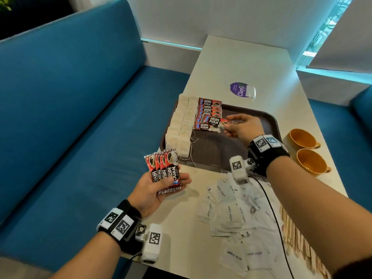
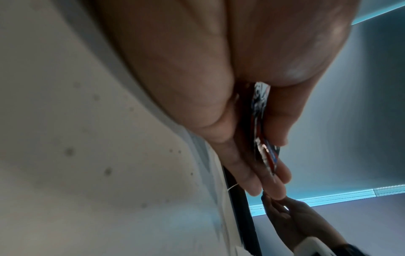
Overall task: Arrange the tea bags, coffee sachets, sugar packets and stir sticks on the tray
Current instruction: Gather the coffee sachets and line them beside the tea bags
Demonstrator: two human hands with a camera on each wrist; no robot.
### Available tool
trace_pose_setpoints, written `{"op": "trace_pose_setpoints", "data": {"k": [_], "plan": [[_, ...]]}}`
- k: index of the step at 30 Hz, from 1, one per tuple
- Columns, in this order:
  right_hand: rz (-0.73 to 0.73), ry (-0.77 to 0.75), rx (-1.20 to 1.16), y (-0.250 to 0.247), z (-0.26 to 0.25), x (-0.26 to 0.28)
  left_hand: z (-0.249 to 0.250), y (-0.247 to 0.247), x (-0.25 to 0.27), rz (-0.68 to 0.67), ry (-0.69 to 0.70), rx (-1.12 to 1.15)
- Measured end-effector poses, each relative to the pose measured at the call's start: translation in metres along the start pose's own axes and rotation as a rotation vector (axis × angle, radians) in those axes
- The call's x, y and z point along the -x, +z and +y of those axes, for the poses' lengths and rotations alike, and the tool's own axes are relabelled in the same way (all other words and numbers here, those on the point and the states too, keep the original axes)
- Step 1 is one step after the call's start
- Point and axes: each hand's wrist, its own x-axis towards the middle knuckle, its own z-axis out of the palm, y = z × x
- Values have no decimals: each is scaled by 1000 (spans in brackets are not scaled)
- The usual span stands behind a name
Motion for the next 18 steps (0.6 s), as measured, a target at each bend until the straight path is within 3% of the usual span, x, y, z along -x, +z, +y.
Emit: {"op": "trace_pose_setpoints", "data": {"k": [7,18], "plan": [[-114,53,136,16,15,-25,0,-1,-1,-2,-2,2],[-91,112,437,24,17,-43,-1,-3,-2,-14,-5,-11]]}}
